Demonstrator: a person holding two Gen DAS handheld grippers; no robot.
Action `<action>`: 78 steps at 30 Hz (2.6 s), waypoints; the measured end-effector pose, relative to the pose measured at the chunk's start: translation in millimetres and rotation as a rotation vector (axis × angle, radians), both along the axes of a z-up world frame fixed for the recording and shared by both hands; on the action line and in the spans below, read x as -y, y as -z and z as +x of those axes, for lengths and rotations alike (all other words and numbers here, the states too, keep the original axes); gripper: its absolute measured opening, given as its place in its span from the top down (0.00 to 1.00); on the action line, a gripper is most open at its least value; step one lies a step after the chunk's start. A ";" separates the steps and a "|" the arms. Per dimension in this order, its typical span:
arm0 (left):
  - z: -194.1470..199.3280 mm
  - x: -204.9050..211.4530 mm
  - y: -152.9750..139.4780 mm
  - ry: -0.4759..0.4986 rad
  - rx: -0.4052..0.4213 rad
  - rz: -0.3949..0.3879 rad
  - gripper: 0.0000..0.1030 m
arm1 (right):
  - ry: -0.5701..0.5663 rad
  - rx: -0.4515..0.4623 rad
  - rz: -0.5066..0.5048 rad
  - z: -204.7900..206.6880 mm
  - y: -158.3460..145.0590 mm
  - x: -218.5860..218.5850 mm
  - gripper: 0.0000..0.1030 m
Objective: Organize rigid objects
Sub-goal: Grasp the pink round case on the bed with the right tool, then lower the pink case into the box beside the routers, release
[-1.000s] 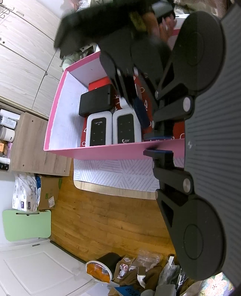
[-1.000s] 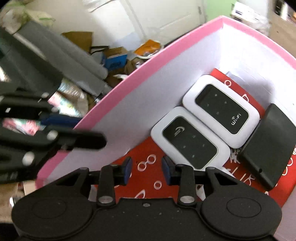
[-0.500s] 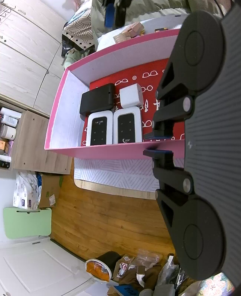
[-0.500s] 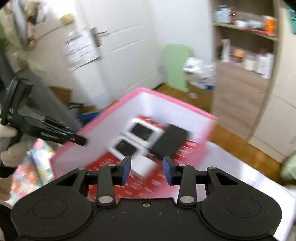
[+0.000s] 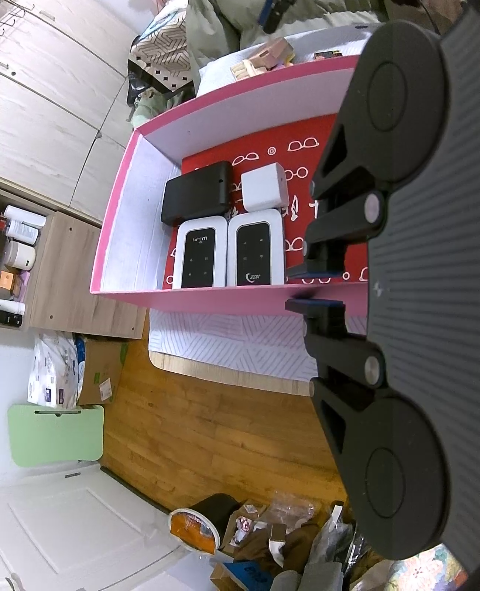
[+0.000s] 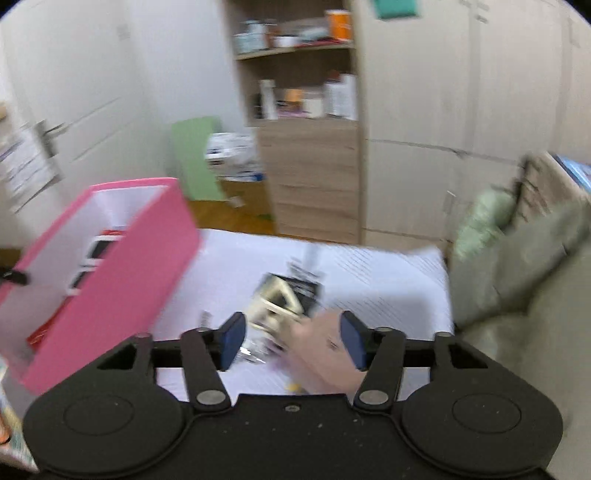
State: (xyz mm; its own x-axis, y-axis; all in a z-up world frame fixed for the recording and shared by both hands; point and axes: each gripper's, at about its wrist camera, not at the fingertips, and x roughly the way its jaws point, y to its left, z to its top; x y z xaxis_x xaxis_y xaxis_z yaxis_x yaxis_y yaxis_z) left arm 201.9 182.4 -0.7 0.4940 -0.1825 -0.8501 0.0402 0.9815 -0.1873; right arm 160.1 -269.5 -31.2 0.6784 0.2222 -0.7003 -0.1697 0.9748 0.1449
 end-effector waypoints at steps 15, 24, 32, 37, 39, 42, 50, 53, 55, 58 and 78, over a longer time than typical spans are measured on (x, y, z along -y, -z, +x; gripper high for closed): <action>1.4 2.6 0.5 -0.012 -0.010 0.005 0.90 | 0.201 0.074 0.110 -5.4 68.8 22.7 0.10; 1.7 5.4 0.2 -0.014 -0.014 0.019 0.90 | 0.172 0.067 0.109 12.6 84.9 19.7 0.09; 1.5 5.5 -0.2 -0.011 -0.012 0.024 0.91 | 0.131 0.115 0.024 8.5 78.1 10.9 0.15; 0.8 10.7 -0.1 0.009 -0.003 0.056 0.91 | 0.115 0.160 -0.018 -7.7 60.4 1.2 0.15; 1.0 11.1 -0.4 0.016 -0.004 0.061 0.91 | 0.093 0.190 -0.031 -14.8 48.8 -5.4 0.15; 1.0 10.6 -0.3 0.025 -0.005 0.062 0.91 | 0.040 0.245 -0.044 -26.7 26.5 -21.9 0.15; 1.1 7.4 -0.4 0.042 -0.003 0.053 0.91 | -0.215 0.369 0.004 -35.5 -37.2 -79.8 0.15; 0.3 6.5 -0.1 0.041 0.001 0.046 0.91 | -0.371 0.355 0.060 -25.7 -54.5 -111.8 0.15; -0.2 6.0 -0.2 0.041 0.004 0.043 0.91 | -0.469 0.302 0.097 -14.6 -60.3 -137.0 0.15; -0.2 4.9 -0.2 0.041 0.005 0.037 0.91 | -0.598 0.157 0.124 5.9 -55.4 -178.7 0.15; 2.5 -3.7 0.1 0.062 -0.011 -0.008 0.91 | -0.910 -0.339 -0.158 72.6 27.5 -336.5 0.15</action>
State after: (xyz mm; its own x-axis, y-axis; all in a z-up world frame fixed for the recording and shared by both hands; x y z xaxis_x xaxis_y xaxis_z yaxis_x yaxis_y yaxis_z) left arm 204.4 186.1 -0.8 0.4722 -0.2197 -0.8537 0.0989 0.9755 -0.1963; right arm 232.7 67.0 -58.7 0.0529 0.4472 -0.8929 -0.8387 0.5052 0.2033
